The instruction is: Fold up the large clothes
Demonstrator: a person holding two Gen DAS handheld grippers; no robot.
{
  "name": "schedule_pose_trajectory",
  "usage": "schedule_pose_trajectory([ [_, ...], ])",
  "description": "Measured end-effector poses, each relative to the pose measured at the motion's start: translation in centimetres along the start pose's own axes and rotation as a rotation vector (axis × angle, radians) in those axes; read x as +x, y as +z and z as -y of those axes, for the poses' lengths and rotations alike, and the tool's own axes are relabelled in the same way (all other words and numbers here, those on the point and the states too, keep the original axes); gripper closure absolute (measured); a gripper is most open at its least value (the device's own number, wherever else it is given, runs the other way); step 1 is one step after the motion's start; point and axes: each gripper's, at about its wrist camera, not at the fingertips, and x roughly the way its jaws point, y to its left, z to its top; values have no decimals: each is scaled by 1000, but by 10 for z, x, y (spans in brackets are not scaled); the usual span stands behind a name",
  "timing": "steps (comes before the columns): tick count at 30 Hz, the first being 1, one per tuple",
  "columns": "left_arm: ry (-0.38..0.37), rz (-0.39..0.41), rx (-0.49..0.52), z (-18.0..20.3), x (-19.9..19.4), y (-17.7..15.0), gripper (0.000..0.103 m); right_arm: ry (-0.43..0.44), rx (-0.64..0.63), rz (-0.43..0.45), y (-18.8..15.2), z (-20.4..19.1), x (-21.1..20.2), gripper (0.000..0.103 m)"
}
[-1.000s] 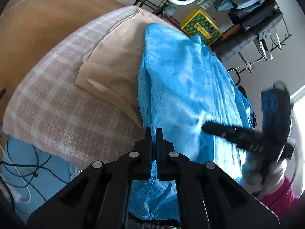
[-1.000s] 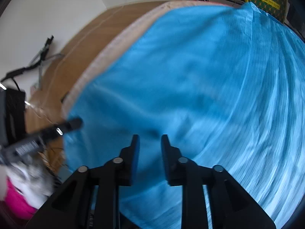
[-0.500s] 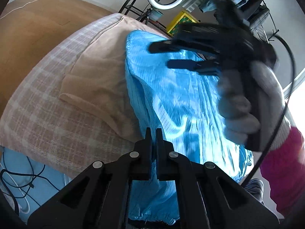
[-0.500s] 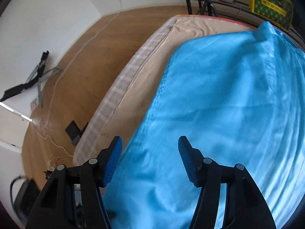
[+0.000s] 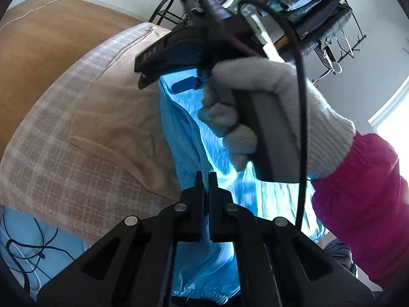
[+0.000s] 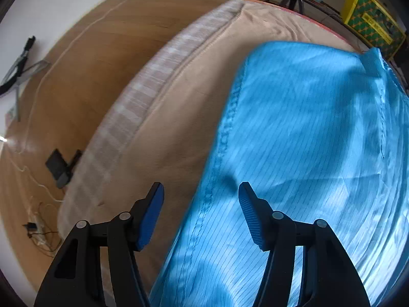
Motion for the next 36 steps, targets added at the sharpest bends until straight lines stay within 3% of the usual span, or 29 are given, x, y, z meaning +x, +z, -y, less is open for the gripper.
schedule_pose_trajectory([
  [3, 3, -2, 18, 6, 0, 0, 103, 5, 23, -6, -2, 8, 1, 92],
  [6, 3, 0, 40, 12, -1, 1, 103, 64, 63, 19, -6, 24, -6, 99],
  [14, 30, 7, 157, 47, -2, -4, 103, 269, 191, 143, -19, 70, -43, 101],
  [24, 32, -26, 316, 114, 10, -25, 103, 422, 347, 317, -65, 146, -98, 102],
  [28, 29, -64, 409, 150, 26, -37, 103, 461, 428, 372, -83, 188, -102, 102],
  [31, 19, -105, 462, 171, 41, -47, 103, 507, 540, 418, -115, 231, -103, 102],
  [36, 27, -179, 528, 204, 71, -65, 103, 539, 704, 419, -157, 288, -84, 102],
])
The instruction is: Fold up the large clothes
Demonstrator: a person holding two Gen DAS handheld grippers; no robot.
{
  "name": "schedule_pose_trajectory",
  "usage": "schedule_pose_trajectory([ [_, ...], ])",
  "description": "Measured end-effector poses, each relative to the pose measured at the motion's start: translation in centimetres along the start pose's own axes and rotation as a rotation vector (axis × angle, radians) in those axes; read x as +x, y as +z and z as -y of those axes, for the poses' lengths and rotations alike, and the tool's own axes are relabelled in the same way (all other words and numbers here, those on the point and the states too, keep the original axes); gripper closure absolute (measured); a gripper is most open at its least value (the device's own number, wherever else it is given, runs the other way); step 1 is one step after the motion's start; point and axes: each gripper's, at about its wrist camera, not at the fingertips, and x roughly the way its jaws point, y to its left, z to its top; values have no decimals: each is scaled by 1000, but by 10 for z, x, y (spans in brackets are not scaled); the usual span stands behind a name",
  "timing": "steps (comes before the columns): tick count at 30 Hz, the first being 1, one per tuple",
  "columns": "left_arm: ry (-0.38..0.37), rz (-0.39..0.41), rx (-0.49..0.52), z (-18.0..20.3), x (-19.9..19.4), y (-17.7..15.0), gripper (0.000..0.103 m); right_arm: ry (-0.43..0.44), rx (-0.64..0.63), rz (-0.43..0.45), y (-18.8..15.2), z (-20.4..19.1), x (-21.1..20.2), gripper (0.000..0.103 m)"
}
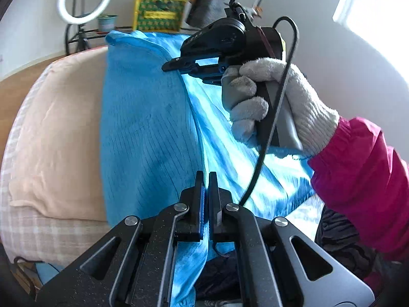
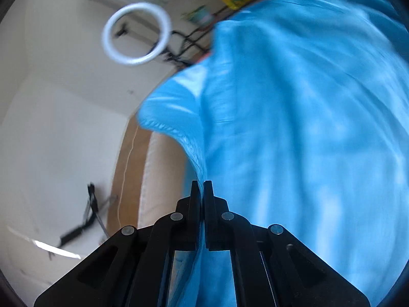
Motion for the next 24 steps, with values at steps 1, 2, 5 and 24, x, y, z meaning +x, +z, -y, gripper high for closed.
schedule_pose_trajectory([
  [1, 4, -11, 18, 7, 5, -1, 103, -3, 28, 4, 2, 10, -2, 102],
  [2, 5, -21, 28, 10, 8, -3, 103, -4, 59, 8, 2, 21, -4, 102],
  [5, 18, -51, 57, 20, 16, -9, 103, -5, 159, 12, 3, 50, -5, 102],
  [24, 41, 1, -38, -14, -59, -50, 103, -188, -82, -56, 24, 40, -3, 97],
])
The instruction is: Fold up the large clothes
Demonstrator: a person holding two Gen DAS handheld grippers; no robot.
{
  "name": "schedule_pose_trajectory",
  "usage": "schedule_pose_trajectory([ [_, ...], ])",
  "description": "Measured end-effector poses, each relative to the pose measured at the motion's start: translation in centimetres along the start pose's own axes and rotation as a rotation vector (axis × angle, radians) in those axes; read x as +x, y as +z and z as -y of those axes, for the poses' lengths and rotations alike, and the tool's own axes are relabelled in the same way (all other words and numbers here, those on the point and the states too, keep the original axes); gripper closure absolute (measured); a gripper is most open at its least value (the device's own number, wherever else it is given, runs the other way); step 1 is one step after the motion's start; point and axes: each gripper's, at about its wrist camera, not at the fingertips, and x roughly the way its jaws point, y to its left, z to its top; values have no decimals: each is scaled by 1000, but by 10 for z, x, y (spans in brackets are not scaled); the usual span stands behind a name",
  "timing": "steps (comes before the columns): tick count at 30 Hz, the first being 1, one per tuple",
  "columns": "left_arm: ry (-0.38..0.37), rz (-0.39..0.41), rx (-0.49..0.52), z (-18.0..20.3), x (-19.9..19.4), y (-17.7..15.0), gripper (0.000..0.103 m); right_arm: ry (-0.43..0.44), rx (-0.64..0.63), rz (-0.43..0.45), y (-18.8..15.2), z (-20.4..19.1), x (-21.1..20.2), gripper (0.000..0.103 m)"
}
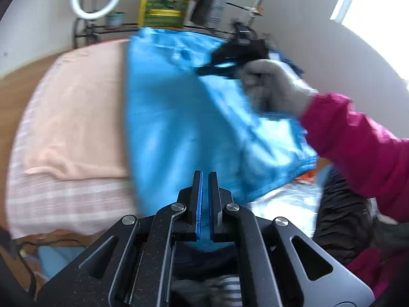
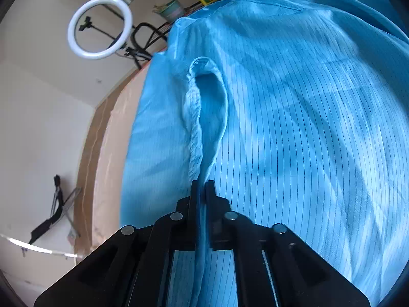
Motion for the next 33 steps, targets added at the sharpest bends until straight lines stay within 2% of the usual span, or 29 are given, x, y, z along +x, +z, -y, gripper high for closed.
schedule_pose_trajectory([
  [1, 31, 0, -30, -12, -2, -1, 103, -1, -4, -3, -4, 0, -6, 96],
  [2, 34, 1, -59, -20, -2, -2, 103, 11, -14, -6, -7, 0, -12, 89],
  [5, 35, -7, -121, -40, 3, -5, 103, 15, -110, 1, -28, -13, -36, 78],
  [10, -22, -58, -100, -31, 34, -11, 103, 59, -290, -24, -84, -40, -62, 78],
  [13, -52, -100, -71, -19, 54, -17, 103, 61, -357, -48, -113, -49, -63, 78],
  [15, -69, -125, -51, -11, 65, -21, 103, 38, -406, -65, -130, -53, -58, 78],
  [17, -48, -150, -9, -1, 78, -24, 103, -13, -466, -81, -140, -56, -47, 78],
  [19, -27, -168, 16, 5, 90, -25, 103, -52, -472, -108, -144, -51, -32, 78],
  [24, -8, -143, 29, 11, 87, -23, 103, -63, -434, -103, -144, -40, -22, 78],
  [27, 23, -78, 24, 15, 70, -20, 103, -42, -434, -84, -144, -39, -31, 78],
  [29, 37, -25, 27, 20, 57, -18, 103, -36, -448, -43, -148, -38, -48, 77],
  [33, 15, 49, 38, 33, 41, -13, 103, -24, -441, 70, -157, -31, -83, 68],
])
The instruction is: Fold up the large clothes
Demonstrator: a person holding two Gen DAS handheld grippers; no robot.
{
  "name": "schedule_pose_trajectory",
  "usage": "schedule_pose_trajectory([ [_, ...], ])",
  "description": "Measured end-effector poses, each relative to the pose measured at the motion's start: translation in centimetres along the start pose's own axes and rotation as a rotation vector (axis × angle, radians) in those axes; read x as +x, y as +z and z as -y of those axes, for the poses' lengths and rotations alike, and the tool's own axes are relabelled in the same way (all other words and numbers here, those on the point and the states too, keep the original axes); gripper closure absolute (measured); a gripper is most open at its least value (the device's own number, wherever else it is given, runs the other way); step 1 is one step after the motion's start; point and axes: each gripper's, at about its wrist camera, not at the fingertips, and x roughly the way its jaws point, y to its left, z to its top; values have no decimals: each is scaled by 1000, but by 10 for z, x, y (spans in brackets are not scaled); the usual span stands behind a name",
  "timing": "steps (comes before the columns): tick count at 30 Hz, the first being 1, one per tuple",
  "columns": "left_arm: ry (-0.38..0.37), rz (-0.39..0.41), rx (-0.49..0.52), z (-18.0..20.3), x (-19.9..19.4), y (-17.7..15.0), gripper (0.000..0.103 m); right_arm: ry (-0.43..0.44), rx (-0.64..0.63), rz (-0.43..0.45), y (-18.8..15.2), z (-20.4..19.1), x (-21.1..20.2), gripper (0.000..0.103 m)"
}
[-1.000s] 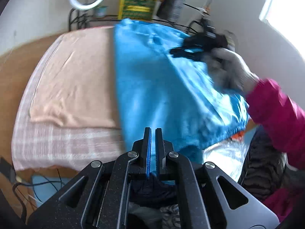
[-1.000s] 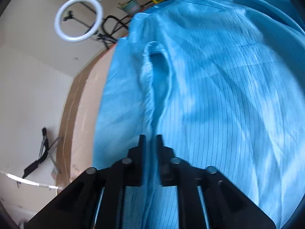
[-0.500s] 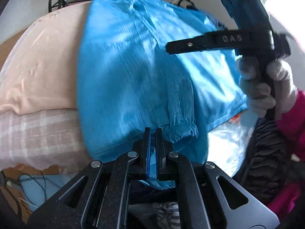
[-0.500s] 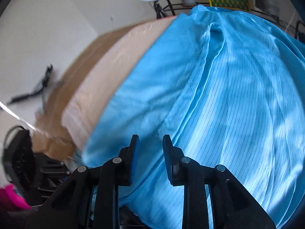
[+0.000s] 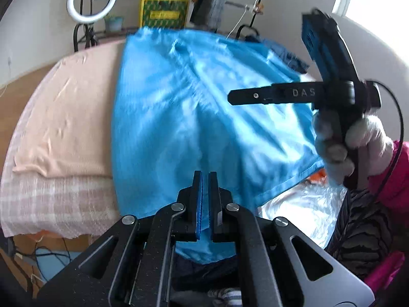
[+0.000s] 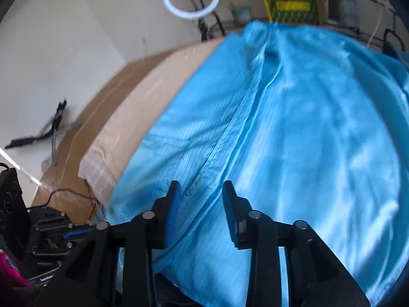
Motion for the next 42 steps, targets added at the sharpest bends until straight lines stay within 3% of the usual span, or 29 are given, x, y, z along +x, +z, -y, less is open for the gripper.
schedule_pose_trajectory([
  [4, -35, 4, 5, 18, -2, 10, 100, -34, 37, 68, -6, 14, -37, 67],
  [5, -51, 3, 6, 23, -2, 13, 95, -55, 39, 84, -8, 21, -51, 62],
  [6, -65, 3, 7, 27, -2, 15, 88, -69, 38, 93, -9, 24, -59, 51],
  [8, -103, 8, 15, 38, -2, 21, 84, -119, 42, 115, -12, 37, -83, 41],
  [14, -161, -4, 42, 68, 12, 35, 83, -233, 141, 152, -23, 91, -141, 41],
  [19, -201, -25, 58, 92, 26, 45, 71, -289, 242, 190, -38, 137, -184, 41],
  [25, -223, -44, 94, 117, 34, 52, 70, -364, 323, 224, -51, 184, -222, 41],
  [34, -226, -58, 116, 134, 44, 65, 70, -454, 517, 205, -68, 279, -235, 41],
  [38, -219, -59, 124, 137, 44, 67, 70, -409, 614, 178, -72, 317, -223, 41],
  [42, -210, -60, 132, 134, 41, 64, 70, -417, 639, 132, -76, 326, -208, 41],
])
